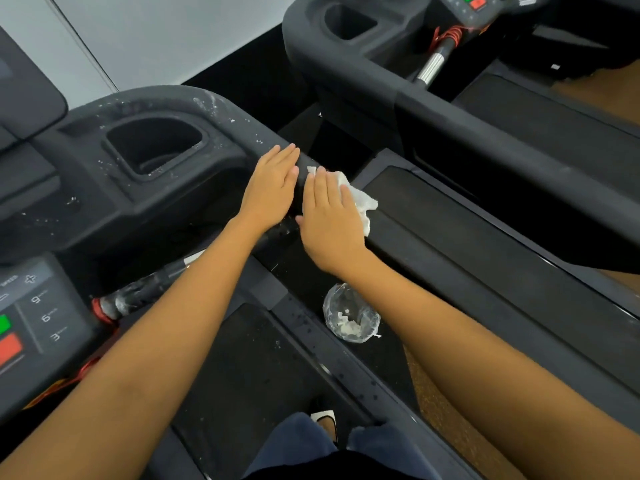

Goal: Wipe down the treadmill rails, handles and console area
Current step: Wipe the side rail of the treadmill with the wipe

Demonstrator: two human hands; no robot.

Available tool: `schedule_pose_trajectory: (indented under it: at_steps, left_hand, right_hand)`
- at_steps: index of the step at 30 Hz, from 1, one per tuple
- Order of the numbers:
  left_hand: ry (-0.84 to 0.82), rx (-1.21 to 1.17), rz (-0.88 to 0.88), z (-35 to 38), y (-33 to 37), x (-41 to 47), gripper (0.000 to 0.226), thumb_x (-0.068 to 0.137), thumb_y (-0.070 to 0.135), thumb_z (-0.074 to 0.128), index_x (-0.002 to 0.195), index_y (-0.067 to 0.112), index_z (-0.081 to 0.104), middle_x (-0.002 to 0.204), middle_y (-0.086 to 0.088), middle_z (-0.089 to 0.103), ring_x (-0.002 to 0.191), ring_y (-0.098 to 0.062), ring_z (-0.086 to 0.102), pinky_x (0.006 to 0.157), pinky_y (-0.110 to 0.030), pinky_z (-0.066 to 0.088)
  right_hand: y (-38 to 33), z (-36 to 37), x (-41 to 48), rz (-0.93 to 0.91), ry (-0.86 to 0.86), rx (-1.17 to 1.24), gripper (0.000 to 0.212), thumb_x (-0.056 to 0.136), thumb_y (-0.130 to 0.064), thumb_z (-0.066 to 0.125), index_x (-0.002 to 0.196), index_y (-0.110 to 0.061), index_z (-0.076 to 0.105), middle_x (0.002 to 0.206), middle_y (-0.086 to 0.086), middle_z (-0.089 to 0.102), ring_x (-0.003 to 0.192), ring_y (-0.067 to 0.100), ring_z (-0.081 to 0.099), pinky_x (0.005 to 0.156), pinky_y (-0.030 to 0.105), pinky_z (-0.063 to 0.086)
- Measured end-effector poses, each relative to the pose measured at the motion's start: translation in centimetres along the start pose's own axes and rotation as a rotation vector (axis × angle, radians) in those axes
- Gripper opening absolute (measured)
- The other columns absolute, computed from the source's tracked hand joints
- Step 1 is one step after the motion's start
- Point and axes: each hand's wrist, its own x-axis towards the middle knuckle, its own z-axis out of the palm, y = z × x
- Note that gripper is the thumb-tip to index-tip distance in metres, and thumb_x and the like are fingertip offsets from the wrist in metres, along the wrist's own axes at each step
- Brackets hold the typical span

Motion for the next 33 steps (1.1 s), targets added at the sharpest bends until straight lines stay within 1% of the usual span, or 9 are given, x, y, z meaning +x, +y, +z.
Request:
schedule_pose_trajectory:
  at_steps: [4,7,12,17,20,23,28,31,33]
  left_hand:
    - [-0.054,-0.047,-0.037,-0.5,0.2,-0.2,0.044,0.104,0.019,0.032,0.148,0.01,0.033,0.156,-0.003,0.029,0.147,-0.017,0.016,0.118,-0.029,0.012]
    - [-0.063,-0.095,-0.077,-0.8,0.4,-0.2,0.044,0.104,0.02,0.033,0.147,0.013,0.034,0.155,-0.001,0.031,0.146,-0.015,0.017,0.118,-0.03,0.013]
    - [-0.03,-0.169,-0.149,-0.7,1.3,-0.2,0.043,0.103,0.019,0.034,0.146,0.013,0.037,0.154,0.001,0.034,0.146,-0.013,0.018,0.12,-0.031,0.015]
    - [-0.024,-0.15,-0.184,-0.6,1.8,-0.4,0.043,0.104,0.02,0.034,0.146,0.012,0.036,0.155,-0.002,0.032,0.146,-0.015,0.017,0.12,-0.032,0.014]
    - [-0.04,-0.12,-0.206,-0.6,2.4,-0.4,0.045,0.104,0.021,0.032,0.148,0.012,0.032,0.156,-0.002,0.028,0.147,-0.016,0.014,0.119,-0.032,0.012]
    - [-0.044,-0.114,-0.228,-0.4,3.1,-0.5,0.045,0.105,0.021,0.031,0.149,0.01,0.03,0.158,-0.003,0.024,0.148,-0.018,0.011,0.119,-0.031,0.009]
    - [-0.045,-0.095,-0.228,0.4,3.4,-0.9,0.047,0.105,0.022,0.028,0.15,0.01,0.024,0.16,-0.002,0.018,0.148,-0.018,0.005,0.116,-0.026,0.006]
    - [-0.046,-0.075,-0.239,0.7,3.5,-0.9,0.047,0.105,0.022,0.028,0.151,0.009,0.022,0.16,-0.003,0.016,0.148,-0.018,0.002,0.116,-0.027,0.006]
    - [-0.052,-0.082,-0.255,0.6,3.6,-0.9,0.047,0.105,0.02,0.029,0.15,0.008,0.022,0.16,-0.004,0.016,0.148,-0.019,0.003,0.116,-0.027,0.006]
  right_hand:
    - [0.3,-1.3,4.9,0.058,-0.102,0.198,0.066,0.101,-0.033,0.035,0.15,0.004,0.01,0.156,0.021,0.022,0.143,0.029,0.026,0.115,0.039,0.026]
    - [-0.9,-0.9,3.6,0.064,-0.065,0.078,0.07,0.099,-0.035,0.036,0.151,0.002,0.006,0.158,0.022,0.013,0.146,0.032,0.017,0.117,0.042,0.018]
    - [-0.2,0.8,-0.8,-0.186,0.013,-0.172,0.075,0.099,-0.045,0.034,0.153,-0.008,0.0,0.162,0.012,-0.001,0.147,0.037,0.008,0.115,0.051,0.019]
    - [1.9,-0.5,3.3,-0.09,-0.055,0.184,0.073,0.097,-0.039,0.044,0.152,-0.01,0.007,0.153,0.015,0.026,0.132,0.035,0.038,0.096,0.049,0.043]
    - [3.0,-1.6,5.5,-0.017,-0.216,0.432,0.067,0.098,-0.042,0.044,0.147,-0.004,0.02,0.135,0.017,0.047,0.112,0.032,0.055,0.08,0.04,0.044]
    - [2.3,-1.7,4.3,0.044,-0.139,0.304,0.067,0.096,-0.037,0.048,0.146,-0.001,0.022,0.129,0.017,0.05,0.108,0.029,0.056,0.079,0.037,0.044]
    - [2.7,0.1,-1.3,0.051,0.04,-0.039,0.071,0.089,-0.036,0.053,0.146,-0.002,0.025,0.134,0.019,0.047,0.116,0.033,0.051,0.096,0.041,0.043]
    - [2.4,0.1,0.3,0.078,0.043,0.0,0.07,0.091,-0.041,0.053,0.144,-0.002,0.03,0.128,0.018,0.052,0.109,0.03,0.057,0.088,0.039,0.048]
    - [1.6,-0.5,2.7,0.06,-0.047,0.103,0.072,0.094,-0.038,0.051,0.146,0.001,0.023,0.129,0.02,0.05,0.108,0.03,0.056,0.085,0.04,0.05]
